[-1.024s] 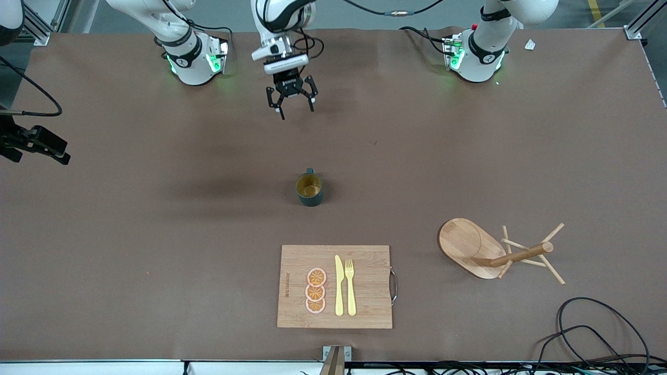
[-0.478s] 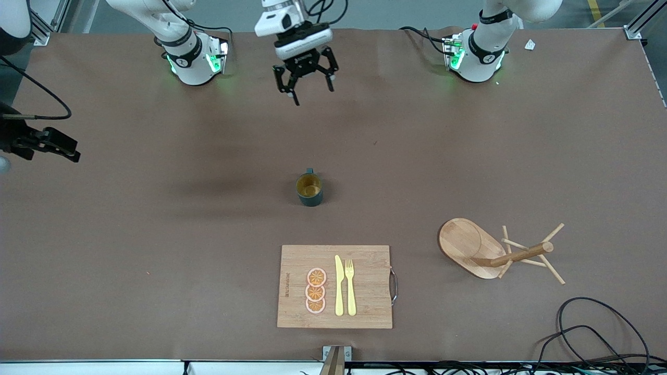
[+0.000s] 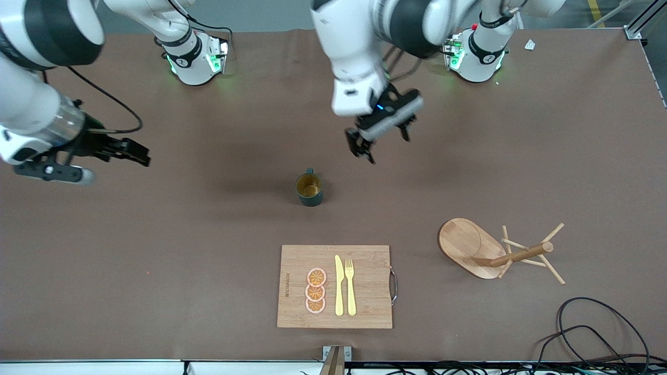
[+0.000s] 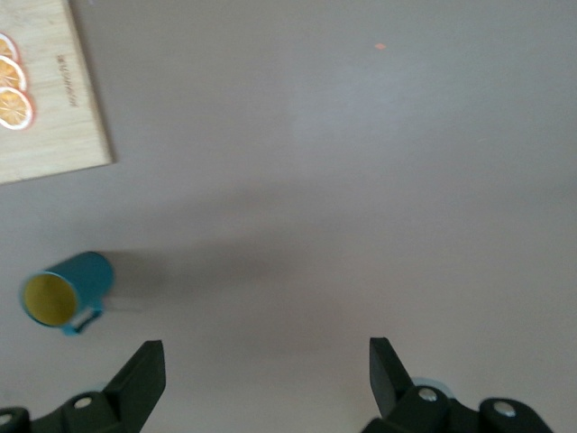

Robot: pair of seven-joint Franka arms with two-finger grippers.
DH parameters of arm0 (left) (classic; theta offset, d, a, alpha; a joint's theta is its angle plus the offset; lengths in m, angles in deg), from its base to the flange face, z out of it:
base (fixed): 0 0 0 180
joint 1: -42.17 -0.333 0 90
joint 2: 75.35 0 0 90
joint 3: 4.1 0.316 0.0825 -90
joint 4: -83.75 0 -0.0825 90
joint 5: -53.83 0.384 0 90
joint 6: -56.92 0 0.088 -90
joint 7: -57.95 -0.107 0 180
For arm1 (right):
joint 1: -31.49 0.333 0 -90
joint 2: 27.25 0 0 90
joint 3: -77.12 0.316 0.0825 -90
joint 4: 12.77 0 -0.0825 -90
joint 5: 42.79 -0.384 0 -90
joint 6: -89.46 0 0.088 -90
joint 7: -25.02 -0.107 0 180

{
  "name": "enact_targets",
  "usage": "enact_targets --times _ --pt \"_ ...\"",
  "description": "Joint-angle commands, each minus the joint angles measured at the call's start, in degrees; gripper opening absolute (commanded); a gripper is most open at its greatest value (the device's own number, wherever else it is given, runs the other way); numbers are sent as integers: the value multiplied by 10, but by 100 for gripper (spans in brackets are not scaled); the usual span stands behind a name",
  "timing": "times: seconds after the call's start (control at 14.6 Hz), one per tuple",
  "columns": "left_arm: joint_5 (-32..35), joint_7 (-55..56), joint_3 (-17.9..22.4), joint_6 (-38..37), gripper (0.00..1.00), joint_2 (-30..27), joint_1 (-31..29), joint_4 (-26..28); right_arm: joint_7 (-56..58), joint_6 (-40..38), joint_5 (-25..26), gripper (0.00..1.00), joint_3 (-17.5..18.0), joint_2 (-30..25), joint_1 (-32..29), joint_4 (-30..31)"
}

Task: Transfer cup from left to right arm and place
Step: 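Grasp the teal mug with the right gripper while the left gripper withdraws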

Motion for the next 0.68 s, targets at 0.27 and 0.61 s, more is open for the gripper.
enact_targets --times 0.27,0.61 --pt "-132 -141 -8 0 100 -49 -189 -8 -282 117 -9 100 -4 110 166 -24" --pt "-199 -334 -4 0 100 -81 -281 -10 -465 179 -8 100 -4 249 255 -103"
